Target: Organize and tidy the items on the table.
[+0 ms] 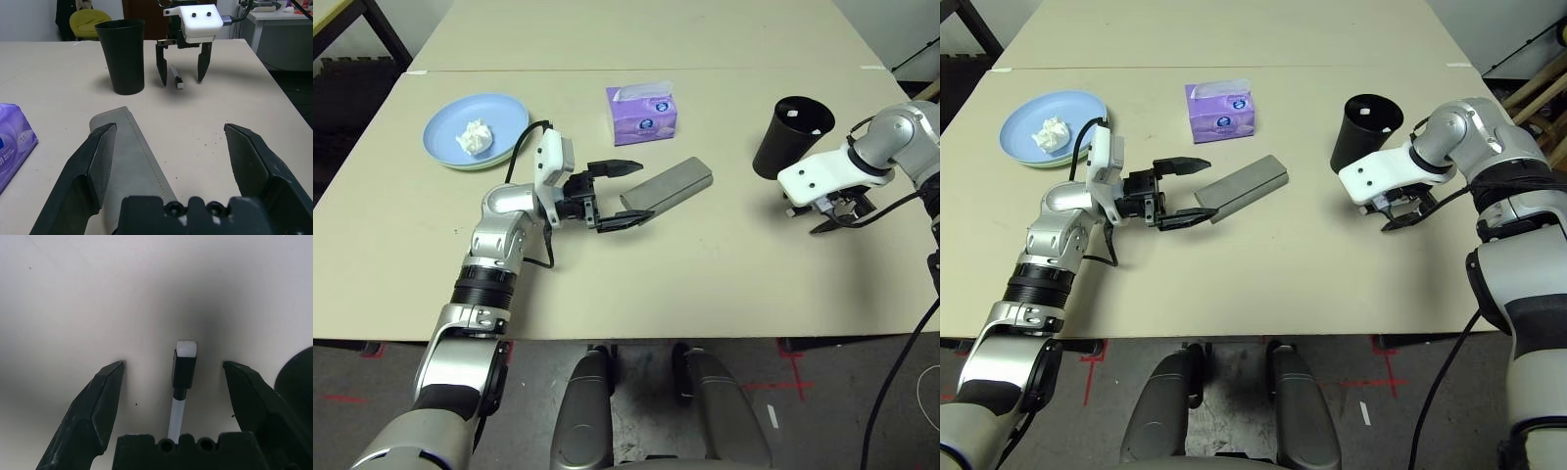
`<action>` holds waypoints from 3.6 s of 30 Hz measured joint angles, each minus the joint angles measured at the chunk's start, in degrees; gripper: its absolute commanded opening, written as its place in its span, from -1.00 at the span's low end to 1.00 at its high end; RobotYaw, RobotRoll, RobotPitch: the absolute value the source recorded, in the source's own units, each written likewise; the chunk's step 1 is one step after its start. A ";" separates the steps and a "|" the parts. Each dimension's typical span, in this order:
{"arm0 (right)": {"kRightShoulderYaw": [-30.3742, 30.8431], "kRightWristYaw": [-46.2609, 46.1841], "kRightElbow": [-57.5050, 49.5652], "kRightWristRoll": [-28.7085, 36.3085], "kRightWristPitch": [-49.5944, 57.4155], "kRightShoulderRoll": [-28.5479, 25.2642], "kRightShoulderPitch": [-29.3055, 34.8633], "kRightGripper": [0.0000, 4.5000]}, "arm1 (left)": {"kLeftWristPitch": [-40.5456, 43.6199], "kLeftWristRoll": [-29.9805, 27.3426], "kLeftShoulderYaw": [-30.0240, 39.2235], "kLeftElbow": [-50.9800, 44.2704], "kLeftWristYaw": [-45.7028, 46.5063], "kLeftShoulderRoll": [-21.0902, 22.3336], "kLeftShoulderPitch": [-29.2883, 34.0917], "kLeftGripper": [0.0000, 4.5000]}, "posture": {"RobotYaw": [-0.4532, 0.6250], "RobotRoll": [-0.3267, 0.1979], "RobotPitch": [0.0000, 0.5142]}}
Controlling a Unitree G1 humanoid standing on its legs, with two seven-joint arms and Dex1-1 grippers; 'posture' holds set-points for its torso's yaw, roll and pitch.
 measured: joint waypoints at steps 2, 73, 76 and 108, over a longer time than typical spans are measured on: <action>0.07 -0.12 0.16 -0.29 0.33 0.00 0.00 0.38 | 0.12 -0.02 0.00 -0.27 0.07 0.00 0.18 1.00 | 0.07 0.25 0.03; -45.00 -71.32 -65.71 51.77 38.54 28.52 32.85 -0.81 | -3.23 0.11 -0.11 5.19 -1.46 -0.12 -3.45 1.00 | -0.03 0.25 -0.23; -46.11 -73.05 -64.32 51.31 38.30 27.78 32.85 -0.81 | -3.28 0.11 -0.11 5.20 -1.47 -0.12 -3.46 1.00 | -0.03 0.25 -0.24; -45.06 -74.66 -65.13 51.23 51.99 24.53 37.89 0.51 | -3.48 1.05 0.01 6.90 1.73 -0.19 -4.03 1.00 | -0.03 0.25 -0.25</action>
